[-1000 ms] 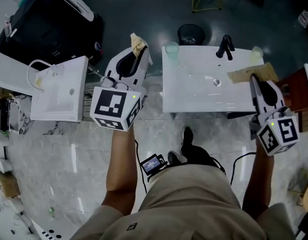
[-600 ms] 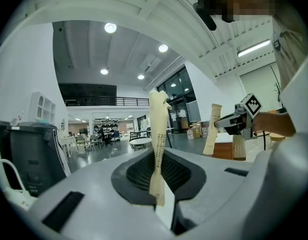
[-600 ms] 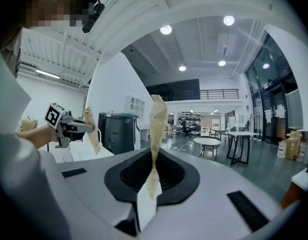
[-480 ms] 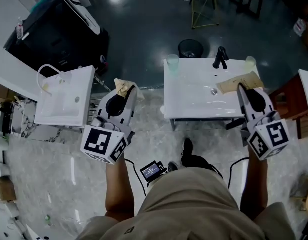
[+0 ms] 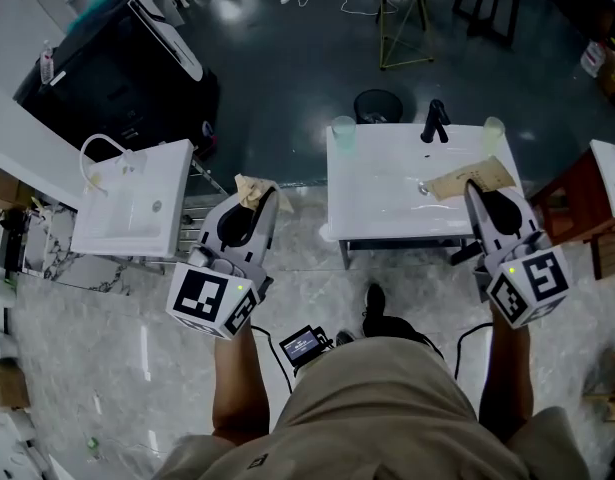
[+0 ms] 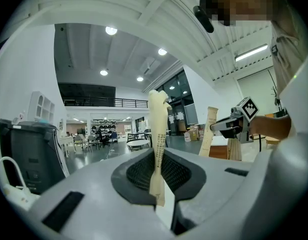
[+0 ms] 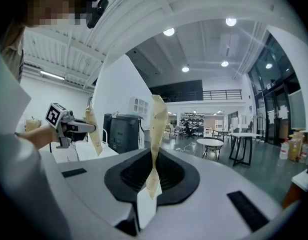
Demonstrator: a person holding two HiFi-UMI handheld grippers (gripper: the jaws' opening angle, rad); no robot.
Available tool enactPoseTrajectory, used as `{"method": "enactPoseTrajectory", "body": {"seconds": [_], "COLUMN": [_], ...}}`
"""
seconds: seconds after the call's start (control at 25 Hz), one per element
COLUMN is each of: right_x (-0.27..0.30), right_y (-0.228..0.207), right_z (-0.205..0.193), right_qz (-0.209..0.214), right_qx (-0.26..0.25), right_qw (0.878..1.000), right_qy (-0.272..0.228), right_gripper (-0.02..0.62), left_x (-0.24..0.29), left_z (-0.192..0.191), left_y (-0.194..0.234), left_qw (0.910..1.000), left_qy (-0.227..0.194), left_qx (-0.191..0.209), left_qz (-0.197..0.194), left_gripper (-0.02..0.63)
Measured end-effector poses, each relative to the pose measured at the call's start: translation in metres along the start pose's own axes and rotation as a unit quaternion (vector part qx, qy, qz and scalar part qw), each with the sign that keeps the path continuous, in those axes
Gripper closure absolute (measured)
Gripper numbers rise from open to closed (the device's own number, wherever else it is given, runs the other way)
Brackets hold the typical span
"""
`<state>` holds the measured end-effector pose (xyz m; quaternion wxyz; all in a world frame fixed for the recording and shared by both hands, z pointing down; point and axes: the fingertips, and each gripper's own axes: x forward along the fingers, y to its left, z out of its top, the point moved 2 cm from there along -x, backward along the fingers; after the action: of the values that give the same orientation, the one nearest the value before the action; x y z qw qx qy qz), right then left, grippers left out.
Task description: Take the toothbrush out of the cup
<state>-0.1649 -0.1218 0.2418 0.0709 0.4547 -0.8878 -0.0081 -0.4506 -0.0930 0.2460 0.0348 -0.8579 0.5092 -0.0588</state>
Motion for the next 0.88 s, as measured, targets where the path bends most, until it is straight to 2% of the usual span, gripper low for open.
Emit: {"method": "enactPoseTrajectory", "body": {"seconds": [0.88], "right_x": [-0.018], "right_y": [0.002], "right_z": [0.000], "right_qz": [-0.006], "right_qx": [-0.011], "right_qw": [1.000], "right_qy": [0.006], "right_gripper": [0.571], "left_x": [-0.006], "left_z": [-0.004], "left_y": [-0.015], "left_qw": [1.0000], "left_qy": [0.006], "left_qx": [-0.002], "left_qz": [-0.007], "left_gripper": [0.577]}}
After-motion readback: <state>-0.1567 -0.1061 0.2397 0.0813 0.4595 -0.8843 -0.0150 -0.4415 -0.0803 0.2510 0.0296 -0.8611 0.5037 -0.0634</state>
